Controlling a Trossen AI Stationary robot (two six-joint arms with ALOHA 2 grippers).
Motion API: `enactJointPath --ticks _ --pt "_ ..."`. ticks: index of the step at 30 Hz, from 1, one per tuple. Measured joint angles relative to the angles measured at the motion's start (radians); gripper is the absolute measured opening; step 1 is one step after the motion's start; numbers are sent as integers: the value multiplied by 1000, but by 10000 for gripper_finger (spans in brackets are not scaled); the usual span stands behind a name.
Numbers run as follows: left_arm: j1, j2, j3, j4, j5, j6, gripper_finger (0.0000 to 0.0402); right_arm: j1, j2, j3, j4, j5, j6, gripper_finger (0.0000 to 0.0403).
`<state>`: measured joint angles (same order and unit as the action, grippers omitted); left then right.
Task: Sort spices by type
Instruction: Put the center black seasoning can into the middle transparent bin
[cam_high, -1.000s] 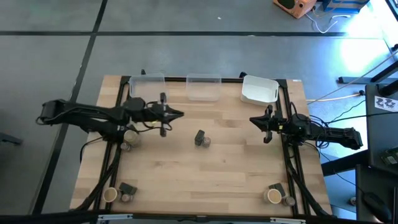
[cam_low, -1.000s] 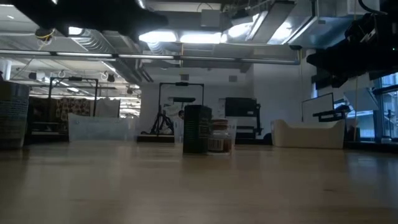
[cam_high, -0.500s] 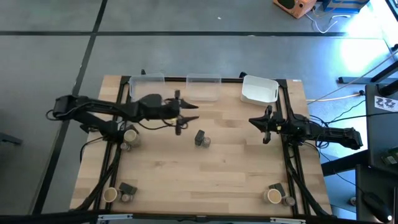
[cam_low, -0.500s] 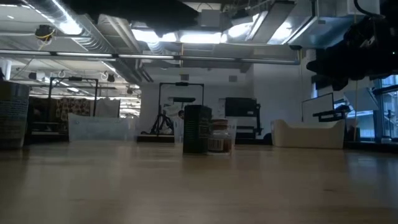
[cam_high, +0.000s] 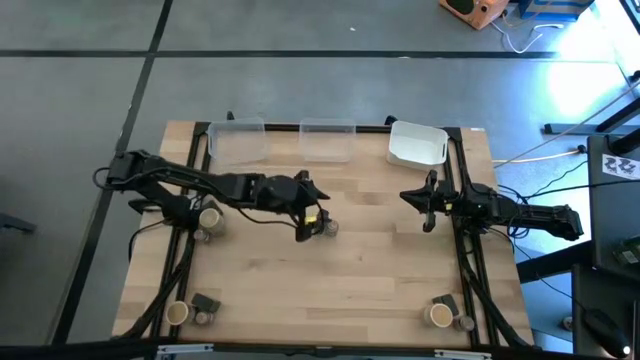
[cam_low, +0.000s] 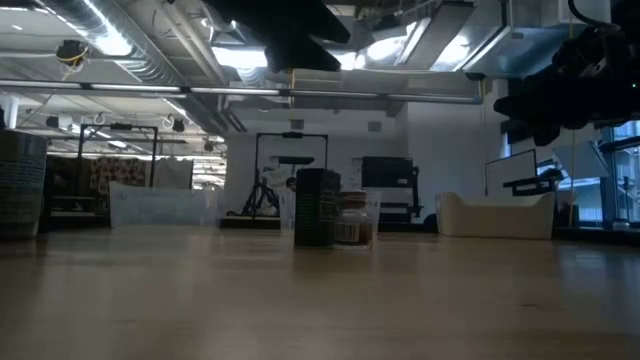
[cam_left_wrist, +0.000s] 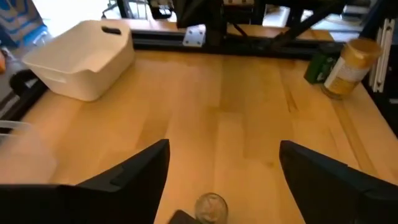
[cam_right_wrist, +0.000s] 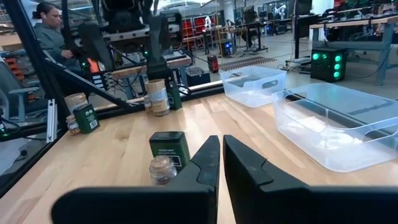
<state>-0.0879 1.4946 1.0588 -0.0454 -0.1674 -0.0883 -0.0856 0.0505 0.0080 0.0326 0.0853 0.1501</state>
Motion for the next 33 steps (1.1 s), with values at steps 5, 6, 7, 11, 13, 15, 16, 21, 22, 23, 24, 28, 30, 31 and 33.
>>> enactJointPath --ticks 5,6,7,11,13,15,16,21,22,23,24,28,30,31,33 --pt "-23 26 -4 8 -7 -67 281 0 0 0 0 0 1 23" --pt "-24 30 -4 -8 -17 -97 281 0 0 0 0 0 1 23" --pt "-26 39 -5 -16 -33 -128 281 0 0 0 0 1 1 23" --pt "-26 66 -5 -42 -108 -232 280 0 0 0 -1 -1 2 23" --pt "-22 90 -5 -53 -136 -279 280 0 0 0 -1 -3 2 23" --pt "-20 115 -5 -63 -153 -329 280 0 0 0 -2 -3 2 23" --pt "-18 128 -5 -64 -161 -356 280 0 0 0 -2 -3 2 23" --pt "-8 192 -5 -82 -215 -462 280 0 0 0 -3 -5 2 23" --pt "-6 203 -5 -84 -217 -482 280 0 0 0 -3 -5 2 23" --pt "-4 211 -5 -82 -220 -490 280 0 0 0 -3 -5 2 23" --pt "-2 213 -5 -84 -220 -505 280 0 0 0 -4 -5 2 23" --pt "-2 222 -5 -99 -221 -544 280 0 0 0 -4 -7 2 23" --pt "-3 222 -5 -113 -221 -563 280 0 0 0 -4 -7 2 23" --pt "-3 222 -5 -112 -221 -567 280 0 0 0 -3 -7 2 23" --pt "-7 222 -5 -111 -221 -567 280 0 0 0 -3 -7 2 23"
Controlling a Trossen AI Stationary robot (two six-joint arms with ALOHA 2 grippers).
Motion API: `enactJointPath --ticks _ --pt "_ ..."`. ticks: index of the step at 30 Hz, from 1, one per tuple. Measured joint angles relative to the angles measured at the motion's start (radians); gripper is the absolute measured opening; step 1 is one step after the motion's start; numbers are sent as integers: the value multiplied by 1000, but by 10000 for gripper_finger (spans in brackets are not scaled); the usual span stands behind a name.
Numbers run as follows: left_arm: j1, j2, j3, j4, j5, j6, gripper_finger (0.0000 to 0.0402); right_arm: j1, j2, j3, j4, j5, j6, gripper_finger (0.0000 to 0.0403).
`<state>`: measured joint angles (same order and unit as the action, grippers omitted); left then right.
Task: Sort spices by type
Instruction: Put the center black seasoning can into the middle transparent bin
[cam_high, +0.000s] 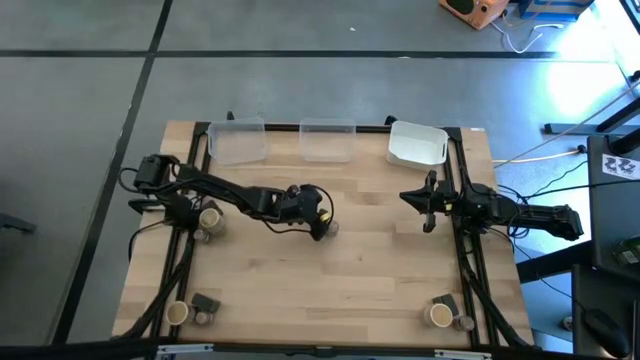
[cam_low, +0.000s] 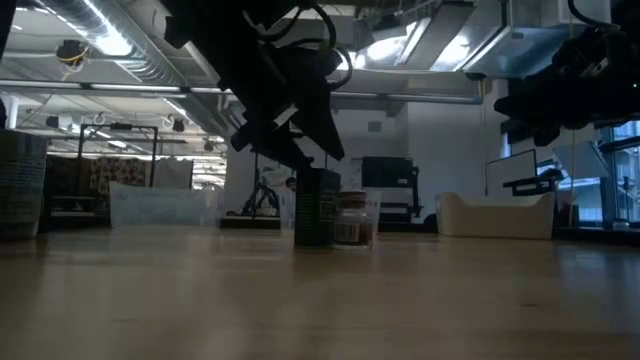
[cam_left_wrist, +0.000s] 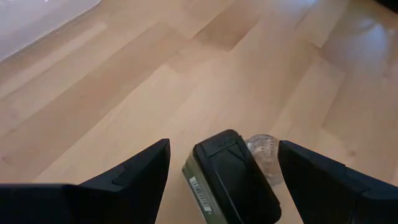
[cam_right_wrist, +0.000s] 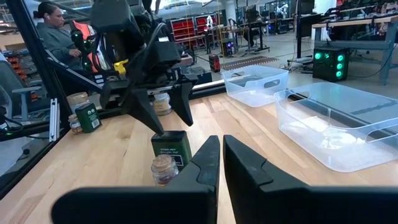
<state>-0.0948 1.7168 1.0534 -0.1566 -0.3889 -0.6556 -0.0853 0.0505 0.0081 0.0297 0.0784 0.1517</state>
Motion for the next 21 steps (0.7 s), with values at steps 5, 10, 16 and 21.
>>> enactJointPath --ticks 5,10,16,21 --pt "-4 13 0 6 0 -14 280 0 0 0 0 0 0 23" --pt "-4 42 -1 9 6 -25 280 0 0 0 -1 0 0 23" --pt "-4 50 0 -2 9 -44 280 0 0 0 -3 -4 0 23" --pt "-4 54 0 -38 10 -45 280 0 0 0 -3 -9 0 23"
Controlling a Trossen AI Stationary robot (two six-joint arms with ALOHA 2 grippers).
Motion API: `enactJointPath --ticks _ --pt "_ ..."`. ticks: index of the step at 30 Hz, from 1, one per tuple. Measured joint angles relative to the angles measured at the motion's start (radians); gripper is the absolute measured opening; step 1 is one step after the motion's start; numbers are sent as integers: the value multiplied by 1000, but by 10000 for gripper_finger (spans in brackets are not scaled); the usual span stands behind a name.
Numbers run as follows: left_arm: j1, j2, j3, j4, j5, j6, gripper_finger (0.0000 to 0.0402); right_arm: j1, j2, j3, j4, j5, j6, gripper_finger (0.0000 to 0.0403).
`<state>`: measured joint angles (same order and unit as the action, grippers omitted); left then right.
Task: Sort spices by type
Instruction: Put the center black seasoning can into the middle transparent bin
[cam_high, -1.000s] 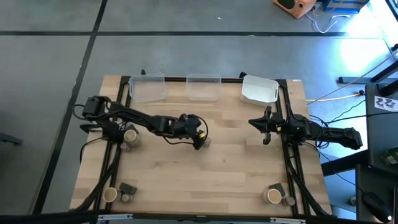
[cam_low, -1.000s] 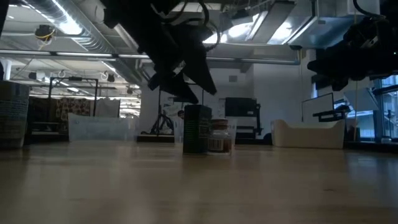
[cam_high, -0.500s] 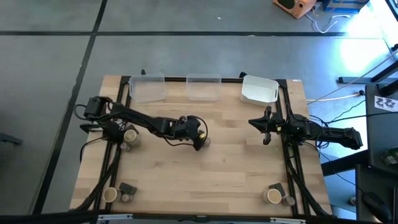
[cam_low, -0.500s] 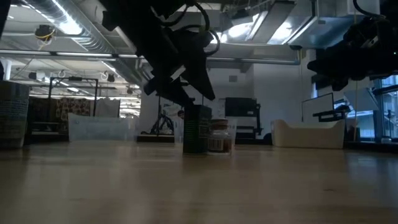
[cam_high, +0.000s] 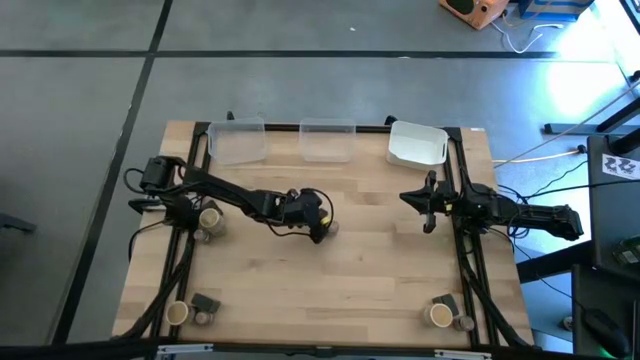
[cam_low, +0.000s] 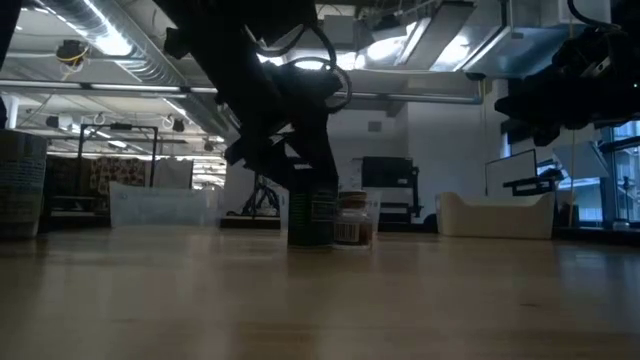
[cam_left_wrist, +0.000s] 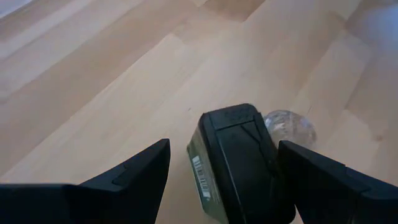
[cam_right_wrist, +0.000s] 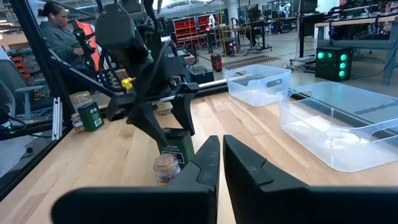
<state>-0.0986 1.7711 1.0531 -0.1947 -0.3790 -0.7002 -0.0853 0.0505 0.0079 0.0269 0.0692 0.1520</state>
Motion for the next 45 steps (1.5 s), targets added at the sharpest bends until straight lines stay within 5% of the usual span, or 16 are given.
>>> enactJointPath --ticks 6,17,31,45 --pt "0 13 0 -41 2 11 255 0 0 0 0 0 0 23" --pt "2 13 1 -36 2 159 111 0 0 0 0 0 0 23" --pt "79 -64 129 -59 1 530 119 0 0 0 29 51 -2 23" --pt "372 -127 231 28 -1 909 126 0 0 0 28 142 -2 23"
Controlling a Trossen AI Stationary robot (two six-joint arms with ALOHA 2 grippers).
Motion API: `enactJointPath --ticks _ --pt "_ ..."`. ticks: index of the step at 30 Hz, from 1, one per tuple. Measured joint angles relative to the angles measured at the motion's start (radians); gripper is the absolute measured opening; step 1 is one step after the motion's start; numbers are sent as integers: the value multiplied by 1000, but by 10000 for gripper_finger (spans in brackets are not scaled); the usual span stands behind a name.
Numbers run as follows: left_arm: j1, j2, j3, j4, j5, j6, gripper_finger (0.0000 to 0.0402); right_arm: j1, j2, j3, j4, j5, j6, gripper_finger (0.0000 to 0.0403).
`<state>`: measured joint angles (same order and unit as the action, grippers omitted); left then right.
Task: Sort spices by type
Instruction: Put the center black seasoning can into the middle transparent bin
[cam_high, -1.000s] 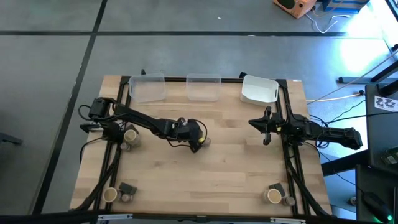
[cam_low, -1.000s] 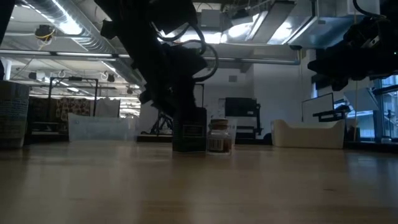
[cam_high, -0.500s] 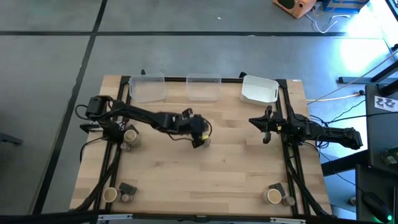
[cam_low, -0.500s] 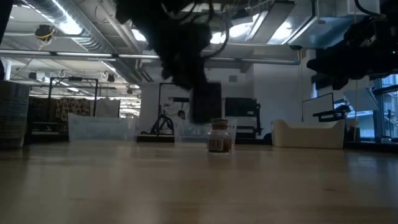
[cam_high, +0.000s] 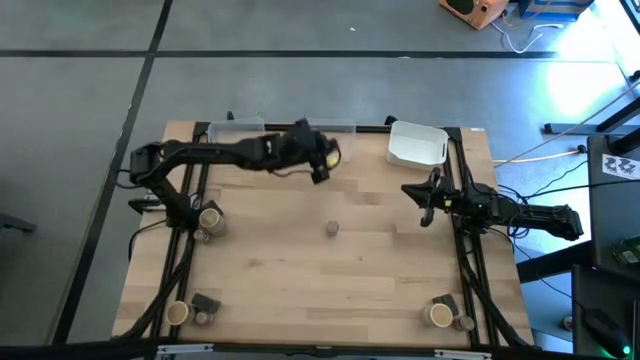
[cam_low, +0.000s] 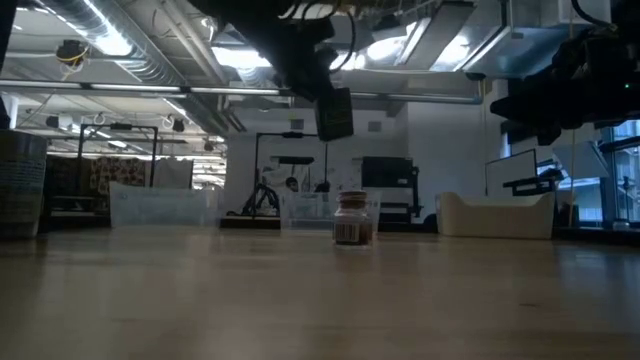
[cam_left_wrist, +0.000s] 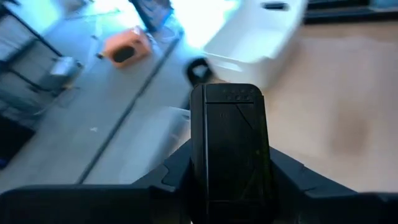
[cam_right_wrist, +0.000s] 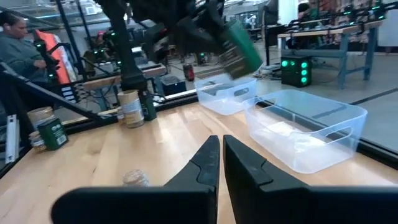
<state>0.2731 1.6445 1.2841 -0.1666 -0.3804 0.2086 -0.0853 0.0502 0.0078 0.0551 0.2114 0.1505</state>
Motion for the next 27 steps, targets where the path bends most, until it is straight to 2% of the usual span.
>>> enactJointPath --ticks 4,9,13,19,27 --pt "102 16 0 30 19 40 127 0 0 0 3 36 0 23" --pt "224 47 0 56 181 5 128 0 0 0 6 69 1 23" --pt "290 104 -1 78 205 -29 128 0 0 0 6 76 0 23" --pt "348 200 -1 99 231 -89 129 0 0 0 5 91 -2 23" --pt "360 293 -1 101 249 -139 129 0 0 0 3 91 -2 23"
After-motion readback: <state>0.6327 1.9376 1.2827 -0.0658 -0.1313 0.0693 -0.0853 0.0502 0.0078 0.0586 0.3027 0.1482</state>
